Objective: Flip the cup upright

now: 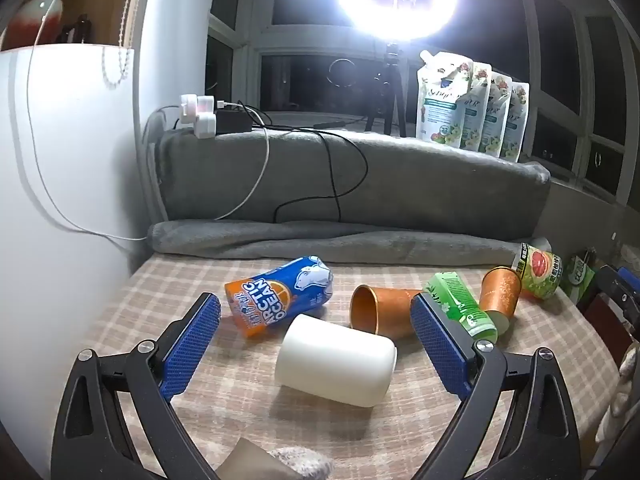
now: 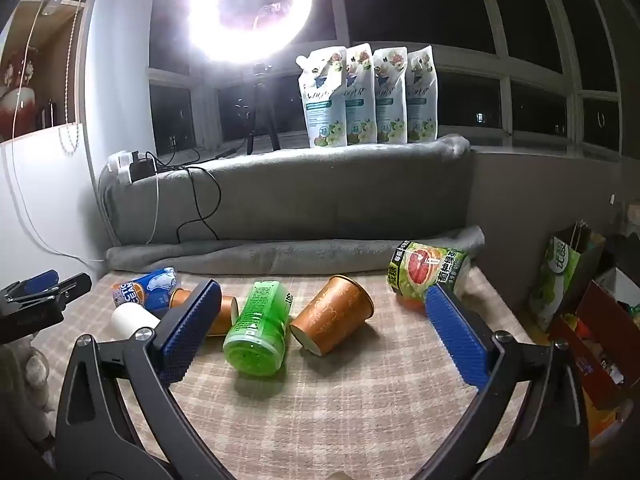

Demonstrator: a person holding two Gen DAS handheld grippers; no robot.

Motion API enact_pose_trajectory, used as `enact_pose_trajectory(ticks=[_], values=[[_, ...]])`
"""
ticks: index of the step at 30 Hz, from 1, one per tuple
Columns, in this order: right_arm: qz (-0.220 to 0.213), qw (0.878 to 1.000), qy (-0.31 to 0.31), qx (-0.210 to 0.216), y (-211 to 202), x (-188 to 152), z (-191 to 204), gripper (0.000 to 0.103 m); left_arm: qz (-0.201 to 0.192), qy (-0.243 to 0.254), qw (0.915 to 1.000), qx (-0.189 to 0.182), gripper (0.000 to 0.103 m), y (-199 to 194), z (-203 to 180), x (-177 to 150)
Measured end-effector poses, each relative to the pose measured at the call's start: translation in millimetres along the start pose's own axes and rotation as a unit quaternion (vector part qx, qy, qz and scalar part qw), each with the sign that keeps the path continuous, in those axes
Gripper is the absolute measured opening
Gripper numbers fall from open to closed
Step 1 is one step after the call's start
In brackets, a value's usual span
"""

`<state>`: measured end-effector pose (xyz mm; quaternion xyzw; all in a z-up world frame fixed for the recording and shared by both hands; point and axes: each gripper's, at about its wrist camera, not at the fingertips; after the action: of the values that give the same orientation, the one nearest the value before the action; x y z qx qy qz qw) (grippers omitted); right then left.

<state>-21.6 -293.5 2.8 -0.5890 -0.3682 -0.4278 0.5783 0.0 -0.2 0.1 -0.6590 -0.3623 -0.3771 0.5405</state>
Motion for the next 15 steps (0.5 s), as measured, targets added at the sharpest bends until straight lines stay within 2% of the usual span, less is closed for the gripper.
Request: enact_pose_trajectory(ticks=[1, 7, 15], values=[[0.010, 1.000, -0.012, -0.006, 0.9, 0.0, 1.1, 0.103, 0.000, 0.000, 1.0000, 0.000, 0.096, 0.0, 0.0, 0.0], [0.002, 1.000, -0.018, -0.013, 1.1, -1.2, 2.0, 0.103, -0.001, 0.001, 1.0000, 0.002, 0.096, -4.4, 5.7, 0.6], [0.009, 1.000, -0.007, -0.015, 2.2, -2.7, 0.3, 0.103, 0.002, 0.005, 1.0000, 0.004, 0.096, -5.0, 6.4, 0.0]])
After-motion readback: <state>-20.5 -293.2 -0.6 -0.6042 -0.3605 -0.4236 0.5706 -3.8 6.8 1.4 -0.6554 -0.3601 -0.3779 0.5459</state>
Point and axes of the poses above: each gripper's, at about its wrist camera, not at the fingertips, and y roughly the way its jaws point, z to its left, x to its top, and after that the axes turned 9 degrees about -x, right-handed
